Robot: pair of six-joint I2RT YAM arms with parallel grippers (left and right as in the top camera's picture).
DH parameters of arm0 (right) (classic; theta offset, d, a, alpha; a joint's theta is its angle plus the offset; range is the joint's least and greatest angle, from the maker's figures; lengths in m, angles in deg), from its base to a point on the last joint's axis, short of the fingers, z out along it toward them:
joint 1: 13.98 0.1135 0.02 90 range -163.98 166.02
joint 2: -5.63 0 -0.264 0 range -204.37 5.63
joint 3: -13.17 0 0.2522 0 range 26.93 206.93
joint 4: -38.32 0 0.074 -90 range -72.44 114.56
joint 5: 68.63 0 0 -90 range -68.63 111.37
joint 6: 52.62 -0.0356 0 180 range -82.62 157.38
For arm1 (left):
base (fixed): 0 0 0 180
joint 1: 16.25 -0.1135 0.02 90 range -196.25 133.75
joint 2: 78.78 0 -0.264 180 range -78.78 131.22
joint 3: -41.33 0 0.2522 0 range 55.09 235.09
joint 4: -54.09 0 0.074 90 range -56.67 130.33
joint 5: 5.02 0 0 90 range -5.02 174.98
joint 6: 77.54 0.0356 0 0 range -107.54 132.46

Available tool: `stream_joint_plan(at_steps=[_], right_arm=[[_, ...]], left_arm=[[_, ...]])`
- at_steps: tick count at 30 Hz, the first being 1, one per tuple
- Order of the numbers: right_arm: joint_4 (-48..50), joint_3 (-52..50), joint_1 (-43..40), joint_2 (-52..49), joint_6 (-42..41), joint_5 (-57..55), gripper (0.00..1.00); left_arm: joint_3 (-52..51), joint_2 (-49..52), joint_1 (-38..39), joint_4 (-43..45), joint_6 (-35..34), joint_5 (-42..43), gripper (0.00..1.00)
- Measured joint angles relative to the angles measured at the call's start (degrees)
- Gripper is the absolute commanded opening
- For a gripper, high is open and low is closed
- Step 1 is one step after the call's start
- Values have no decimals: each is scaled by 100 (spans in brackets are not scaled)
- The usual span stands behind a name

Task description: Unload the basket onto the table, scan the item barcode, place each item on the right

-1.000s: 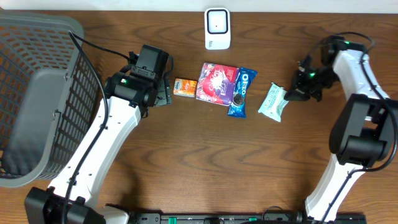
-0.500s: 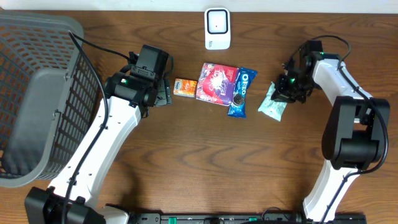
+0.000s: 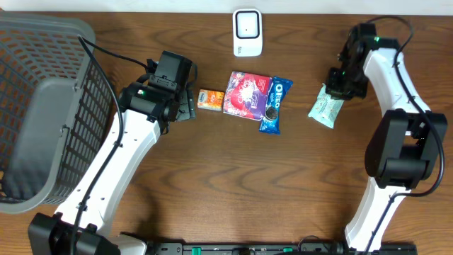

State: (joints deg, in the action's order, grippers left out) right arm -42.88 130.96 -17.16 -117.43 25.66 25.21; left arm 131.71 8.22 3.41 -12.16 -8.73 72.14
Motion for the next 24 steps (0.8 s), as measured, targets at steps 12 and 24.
stream_joint_plan(at_steps=[12,24], right_arm=[[645,-896,15,11,-107,-111,1],[2439,-1869,63,299,391,-444,1]], left_arm=[[0,0,0,-2,0,-2,86],[0,0,0,-2,0,-2,86]])
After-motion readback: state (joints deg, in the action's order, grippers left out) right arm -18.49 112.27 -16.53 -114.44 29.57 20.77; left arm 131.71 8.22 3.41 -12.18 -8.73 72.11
